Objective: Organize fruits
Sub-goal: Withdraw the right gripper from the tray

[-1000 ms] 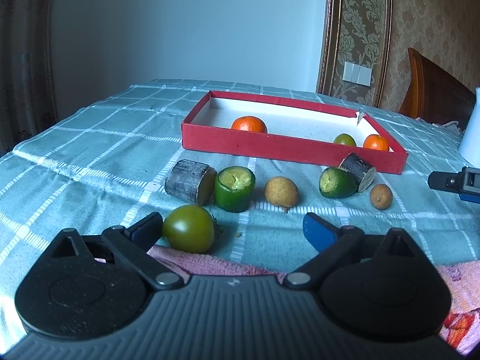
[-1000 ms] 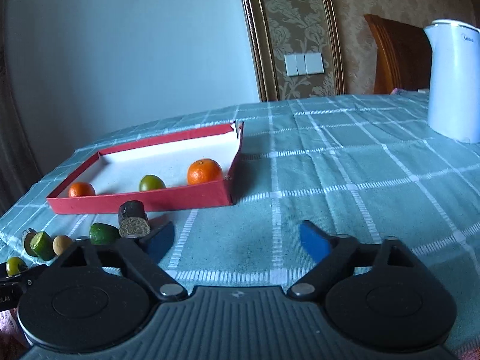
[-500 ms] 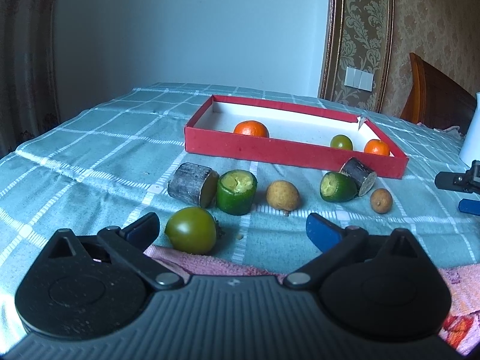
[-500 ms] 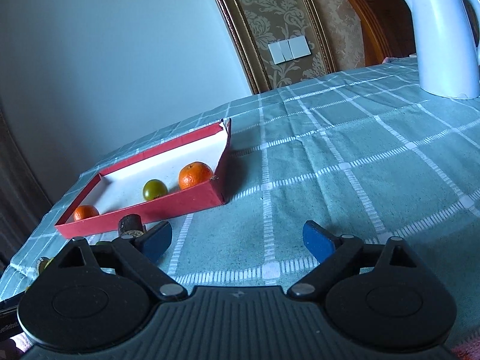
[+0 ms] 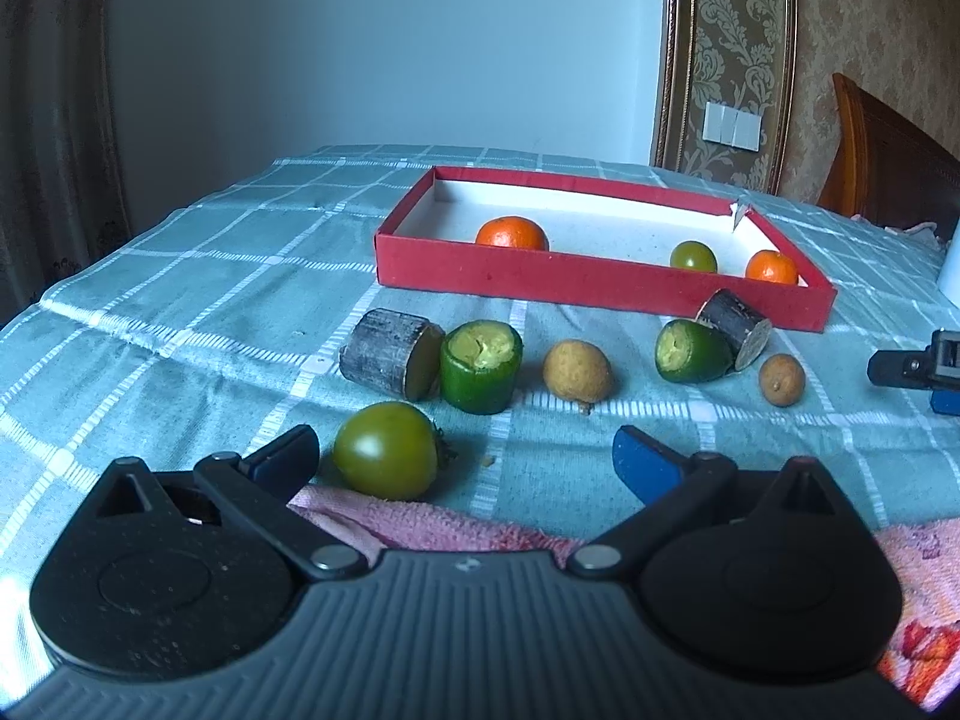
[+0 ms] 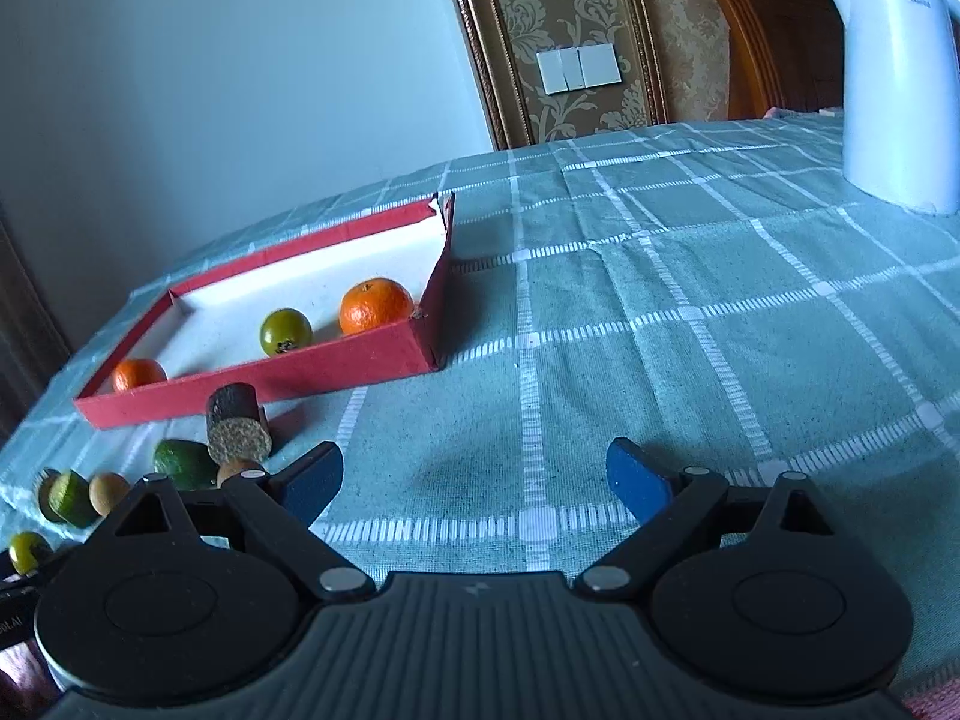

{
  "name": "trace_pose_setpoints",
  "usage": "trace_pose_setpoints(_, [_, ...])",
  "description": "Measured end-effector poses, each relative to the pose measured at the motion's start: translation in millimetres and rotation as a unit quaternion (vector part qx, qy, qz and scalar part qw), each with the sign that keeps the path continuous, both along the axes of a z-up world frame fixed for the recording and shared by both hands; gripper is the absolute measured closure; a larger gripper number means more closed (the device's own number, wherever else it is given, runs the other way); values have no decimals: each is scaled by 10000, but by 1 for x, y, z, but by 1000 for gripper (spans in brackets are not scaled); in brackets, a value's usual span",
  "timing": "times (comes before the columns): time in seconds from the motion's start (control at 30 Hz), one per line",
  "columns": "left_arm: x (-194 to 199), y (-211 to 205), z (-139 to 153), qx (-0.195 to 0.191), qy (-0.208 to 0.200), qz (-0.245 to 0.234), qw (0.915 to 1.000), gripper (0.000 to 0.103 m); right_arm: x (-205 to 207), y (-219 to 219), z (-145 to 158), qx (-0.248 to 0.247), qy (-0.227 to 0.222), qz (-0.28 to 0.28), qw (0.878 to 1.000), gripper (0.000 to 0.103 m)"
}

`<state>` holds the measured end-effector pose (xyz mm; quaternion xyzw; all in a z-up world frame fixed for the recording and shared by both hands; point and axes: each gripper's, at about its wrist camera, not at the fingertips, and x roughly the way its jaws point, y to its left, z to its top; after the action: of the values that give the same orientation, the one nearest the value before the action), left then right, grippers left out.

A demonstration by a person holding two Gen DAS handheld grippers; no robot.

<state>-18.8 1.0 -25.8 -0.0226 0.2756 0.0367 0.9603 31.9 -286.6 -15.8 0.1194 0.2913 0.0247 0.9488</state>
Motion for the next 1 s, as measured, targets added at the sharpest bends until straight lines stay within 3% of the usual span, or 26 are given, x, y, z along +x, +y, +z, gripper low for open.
trace_pose_setpoints(0.27, [3, 0, -1, 18, 131, 50, 9999, 0, 9, 27, -1, -949, 333, 31, 9949, 6])
trace_pose_setpoints(0.83, [1, 4, -1, -132, 59, -53, 9999, 2, 10, 29, -2, -1050, 373, 27, 9938, 5])
trace_pose_setpoints(1.0, [-1, 3, -2, -109, -13, -106, 9999, 10, 10, 29, -2, -1051, 374, 28, 9938, 5])
